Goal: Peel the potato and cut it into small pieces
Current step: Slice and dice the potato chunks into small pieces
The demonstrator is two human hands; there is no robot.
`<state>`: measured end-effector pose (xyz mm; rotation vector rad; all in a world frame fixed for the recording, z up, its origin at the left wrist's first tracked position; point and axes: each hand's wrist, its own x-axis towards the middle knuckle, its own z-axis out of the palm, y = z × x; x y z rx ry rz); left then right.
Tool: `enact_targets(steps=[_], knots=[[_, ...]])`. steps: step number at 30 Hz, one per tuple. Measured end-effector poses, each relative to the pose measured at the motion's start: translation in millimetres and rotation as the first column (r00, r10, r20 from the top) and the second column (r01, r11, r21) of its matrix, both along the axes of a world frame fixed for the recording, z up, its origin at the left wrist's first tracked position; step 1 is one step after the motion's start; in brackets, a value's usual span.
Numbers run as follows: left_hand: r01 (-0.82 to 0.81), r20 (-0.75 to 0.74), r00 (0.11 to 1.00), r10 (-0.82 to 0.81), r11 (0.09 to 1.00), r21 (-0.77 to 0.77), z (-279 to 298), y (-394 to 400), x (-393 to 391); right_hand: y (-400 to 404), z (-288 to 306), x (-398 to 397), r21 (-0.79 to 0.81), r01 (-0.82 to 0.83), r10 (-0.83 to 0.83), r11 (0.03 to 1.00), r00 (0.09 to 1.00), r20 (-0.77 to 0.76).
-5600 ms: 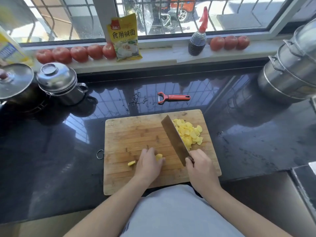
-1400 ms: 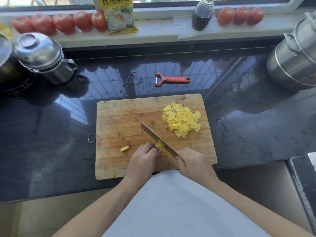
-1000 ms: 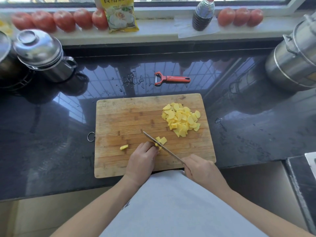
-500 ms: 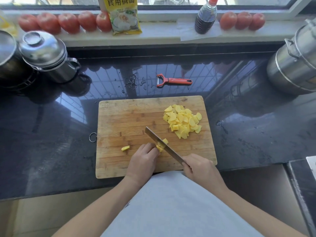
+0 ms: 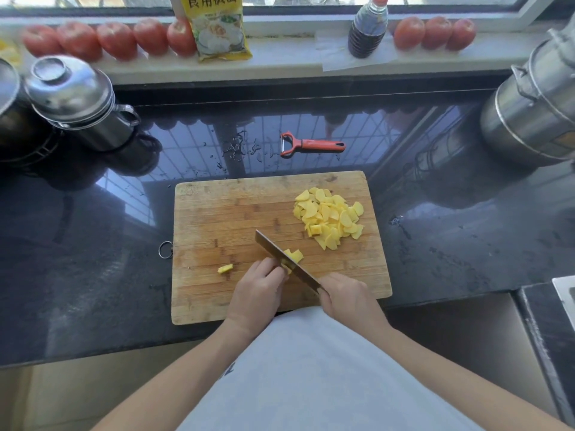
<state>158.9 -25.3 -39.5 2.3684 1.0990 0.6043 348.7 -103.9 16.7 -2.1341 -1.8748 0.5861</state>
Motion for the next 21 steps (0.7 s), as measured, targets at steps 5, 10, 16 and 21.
enact_targets(steps=[5, 10, 16, 21], knots=[[-0.013, 0.011, 1.0, 0.013, 1.0, -0.013, 2, -2, -1, -2, 8, 4, 0.06, -0.026, 0.027, 0.998, 0.999, -0.026], [-0.01, 0.018, 1.0, 0.01, 1.0, -0.018, 3, -2, 0, -26, 19, 15, 0.126, -0.044, 0.042, 0.991, 0.999, 0.019], [-0.019, 0.014, 1.0, 0.019, 1.0, -0.016, 1, -3, 0, -32, 17, 18, 0.117, -0.078, 0.067, 0.99, 0.993, 0.093], [-0.028, 0.016, 0.999, 0.028, 1.0, -0.009, 4, -3, 1, -26, 7, 15, 0.042, -0.037, 0.033, 0.998, 0.996, 0.086]])
